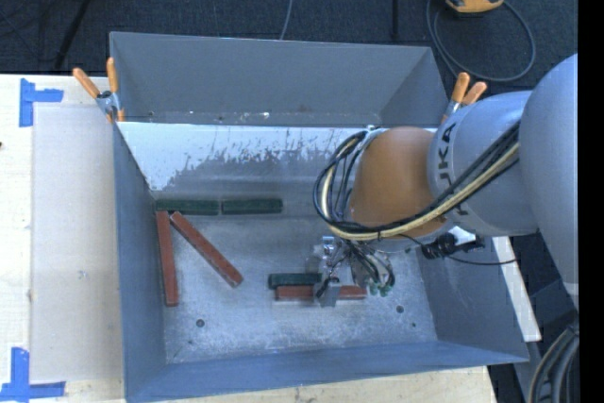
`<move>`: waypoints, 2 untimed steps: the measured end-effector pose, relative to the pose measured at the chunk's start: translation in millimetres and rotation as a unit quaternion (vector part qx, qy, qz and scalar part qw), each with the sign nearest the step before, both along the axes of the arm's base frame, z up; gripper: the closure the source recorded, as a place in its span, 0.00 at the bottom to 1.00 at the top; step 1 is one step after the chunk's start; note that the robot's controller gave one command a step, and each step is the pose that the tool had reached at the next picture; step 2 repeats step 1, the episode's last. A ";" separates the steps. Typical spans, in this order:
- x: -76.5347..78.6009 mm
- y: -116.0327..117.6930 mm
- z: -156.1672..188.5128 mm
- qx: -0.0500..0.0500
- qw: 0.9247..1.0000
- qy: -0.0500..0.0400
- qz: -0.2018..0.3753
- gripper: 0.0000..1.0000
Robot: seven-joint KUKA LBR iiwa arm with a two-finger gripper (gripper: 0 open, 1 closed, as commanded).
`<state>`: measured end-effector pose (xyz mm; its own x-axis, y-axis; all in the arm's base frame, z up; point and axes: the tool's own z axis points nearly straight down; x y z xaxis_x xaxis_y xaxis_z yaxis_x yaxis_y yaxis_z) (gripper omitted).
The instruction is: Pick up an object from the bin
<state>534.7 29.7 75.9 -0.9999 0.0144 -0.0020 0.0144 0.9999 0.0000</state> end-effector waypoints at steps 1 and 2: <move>13.4 -9.1 136.8 0.000 1.000 0.000 0.002 1.00; 13.4 -9.1 136.8 0.000 1.000 0.000 0.002 1.00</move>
Offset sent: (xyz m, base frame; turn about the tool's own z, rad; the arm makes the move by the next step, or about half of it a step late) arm 0.0000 0.0000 0.0000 0.0000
